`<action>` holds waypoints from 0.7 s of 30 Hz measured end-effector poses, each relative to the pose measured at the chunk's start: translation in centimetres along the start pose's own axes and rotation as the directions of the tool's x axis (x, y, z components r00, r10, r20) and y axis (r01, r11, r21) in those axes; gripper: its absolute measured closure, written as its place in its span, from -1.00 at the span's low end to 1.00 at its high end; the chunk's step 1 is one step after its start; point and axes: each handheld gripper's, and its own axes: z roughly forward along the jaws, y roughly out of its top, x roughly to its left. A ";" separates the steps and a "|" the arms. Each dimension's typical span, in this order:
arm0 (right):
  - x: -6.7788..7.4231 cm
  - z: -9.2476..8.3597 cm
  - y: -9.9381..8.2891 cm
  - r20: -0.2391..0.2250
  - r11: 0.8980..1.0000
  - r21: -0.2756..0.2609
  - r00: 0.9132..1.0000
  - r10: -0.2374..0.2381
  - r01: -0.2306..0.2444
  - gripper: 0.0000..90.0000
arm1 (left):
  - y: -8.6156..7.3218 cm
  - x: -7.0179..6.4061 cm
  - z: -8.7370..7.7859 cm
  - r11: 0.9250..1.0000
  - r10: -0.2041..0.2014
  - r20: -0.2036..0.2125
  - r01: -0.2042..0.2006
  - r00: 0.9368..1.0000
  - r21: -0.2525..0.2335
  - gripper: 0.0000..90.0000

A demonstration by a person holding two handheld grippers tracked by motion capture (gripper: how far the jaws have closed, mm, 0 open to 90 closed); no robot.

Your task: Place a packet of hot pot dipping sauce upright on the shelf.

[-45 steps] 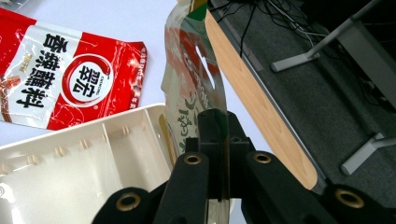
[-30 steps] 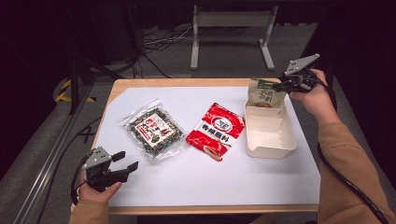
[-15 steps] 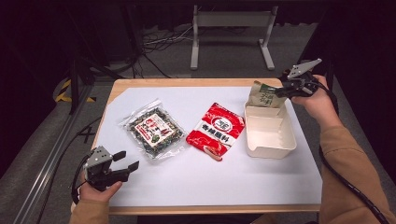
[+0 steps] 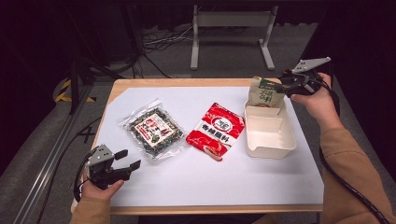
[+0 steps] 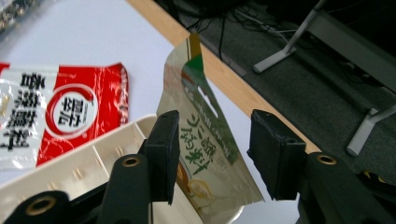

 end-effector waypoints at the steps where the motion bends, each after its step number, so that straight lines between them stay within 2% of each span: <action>1: 0.2 -0.3 0.2 0.006 1.000 -0.020 1.000 0.008 -0.008 0.13 | 0.0 0.0 0.1 1.000 -0.004 0.003 0.004 1.000 -0.002 -0.27; 8: 2.0 -1.6 1.1 0.015 0.996 -0.093 1.000 -0.001 0.003 0.07 | 0.4 -0.1 0.5 1.000 0.008 0.013 -0.008 1.000 0.001 -0.27; 14: 4.2 -3.0 1.5 -0.007 0.989 -0.147 1.000 0.000 -0.001 0.01 | 0.7 -0.2 0.9 1.000 0.015 0.019 -0.015 1.000 0.001 -0.27; 21: 6.6 -4.5 1.3 -0.080 0.981 -0.190 0.997 0.017 -0.033 -0.01 | 0.9 -0.2 1.0 1.000 0.016 0.021 -0.016 1.000 -0.002 -0.27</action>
